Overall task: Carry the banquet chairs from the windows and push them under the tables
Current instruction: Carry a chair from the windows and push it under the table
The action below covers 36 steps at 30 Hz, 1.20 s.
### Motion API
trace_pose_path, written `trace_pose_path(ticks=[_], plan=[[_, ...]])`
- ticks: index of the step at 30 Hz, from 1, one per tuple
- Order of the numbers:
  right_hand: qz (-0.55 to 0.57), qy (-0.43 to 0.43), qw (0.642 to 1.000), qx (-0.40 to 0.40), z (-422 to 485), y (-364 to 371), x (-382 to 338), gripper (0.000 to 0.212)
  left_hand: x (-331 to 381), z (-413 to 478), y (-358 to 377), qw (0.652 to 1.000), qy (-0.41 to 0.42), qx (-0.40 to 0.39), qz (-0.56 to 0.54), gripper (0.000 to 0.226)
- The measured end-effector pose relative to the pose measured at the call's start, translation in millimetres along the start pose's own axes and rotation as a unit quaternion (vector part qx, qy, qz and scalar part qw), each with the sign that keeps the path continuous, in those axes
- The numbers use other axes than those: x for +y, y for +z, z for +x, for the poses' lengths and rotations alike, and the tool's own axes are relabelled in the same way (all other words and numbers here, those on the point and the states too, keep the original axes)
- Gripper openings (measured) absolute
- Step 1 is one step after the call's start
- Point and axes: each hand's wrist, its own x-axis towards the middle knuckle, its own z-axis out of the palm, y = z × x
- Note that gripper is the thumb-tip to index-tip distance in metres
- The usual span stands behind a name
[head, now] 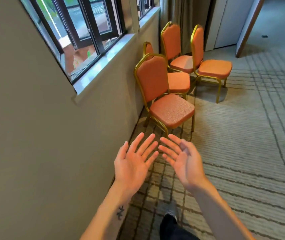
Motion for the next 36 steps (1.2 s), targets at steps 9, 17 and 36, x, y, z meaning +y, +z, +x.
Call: trace_pose_path(ticks=[9, 17, 36], plan=[[-0.012, 0.026, 0.998, -0.048, 176.8, 54.6, -66.7, 0.047, 73.9, 155.8, 44.7, 0.999, 0.024, 0.007, -0.021, 0.057], [-0.02, 0.021, 0.999, -0.017, 330.2, 81.7, -80.4, 0.046, 128.8, 309.5, 49.2, 1.0, 0.005, 0.016, -0.01, 0.057], [-0.043, -0.005, 0.996, 0.078, 627.9, 197.7, -136.9, 0.043, 296.0, 628.8, 73.7, 0.997, -0.063, -0.031, 0.025, 0.058]])
